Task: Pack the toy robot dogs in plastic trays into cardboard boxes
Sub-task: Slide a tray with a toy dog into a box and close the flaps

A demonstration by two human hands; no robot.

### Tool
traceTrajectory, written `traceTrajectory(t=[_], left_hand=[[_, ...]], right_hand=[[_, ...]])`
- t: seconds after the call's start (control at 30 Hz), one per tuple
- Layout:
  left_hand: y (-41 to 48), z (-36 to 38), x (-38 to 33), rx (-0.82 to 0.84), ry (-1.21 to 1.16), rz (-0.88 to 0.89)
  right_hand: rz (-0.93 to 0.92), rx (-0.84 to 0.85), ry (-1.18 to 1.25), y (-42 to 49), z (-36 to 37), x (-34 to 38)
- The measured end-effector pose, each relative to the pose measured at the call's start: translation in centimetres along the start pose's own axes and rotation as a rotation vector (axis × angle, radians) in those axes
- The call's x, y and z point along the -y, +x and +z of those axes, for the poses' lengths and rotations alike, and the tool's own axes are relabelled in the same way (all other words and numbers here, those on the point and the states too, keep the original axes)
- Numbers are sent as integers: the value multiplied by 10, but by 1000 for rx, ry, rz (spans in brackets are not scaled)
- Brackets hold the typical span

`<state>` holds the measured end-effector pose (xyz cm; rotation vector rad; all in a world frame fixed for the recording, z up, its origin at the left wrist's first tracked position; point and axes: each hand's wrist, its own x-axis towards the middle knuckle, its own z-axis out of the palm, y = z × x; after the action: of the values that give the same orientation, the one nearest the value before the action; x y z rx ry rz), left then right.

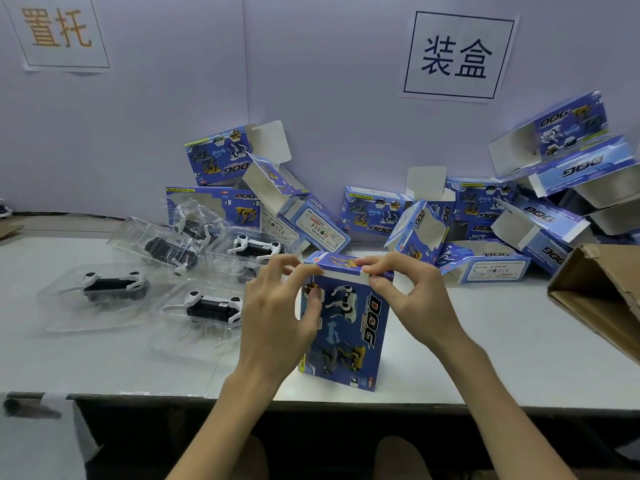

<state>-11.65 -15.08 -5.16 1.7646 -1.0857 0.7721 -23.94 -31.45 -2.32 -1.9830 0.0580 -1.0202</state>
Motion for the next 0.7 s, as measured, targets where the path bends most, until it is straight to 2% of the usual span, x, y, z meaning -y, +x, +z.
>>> traceTrajectory(t=[0.23, 0.5, 0.7], left_hand=[[1, 6, 1, 16, -16, -25], [7, 8, 6, 53, -91, -49], [8, 10, -1, 55, -18, -23]], right_hand=[[99, 58, 148, -7, -9, -5], [5, 112, -55, -13, -13, -3], [101, 176, 6, -16, -19, 0]])
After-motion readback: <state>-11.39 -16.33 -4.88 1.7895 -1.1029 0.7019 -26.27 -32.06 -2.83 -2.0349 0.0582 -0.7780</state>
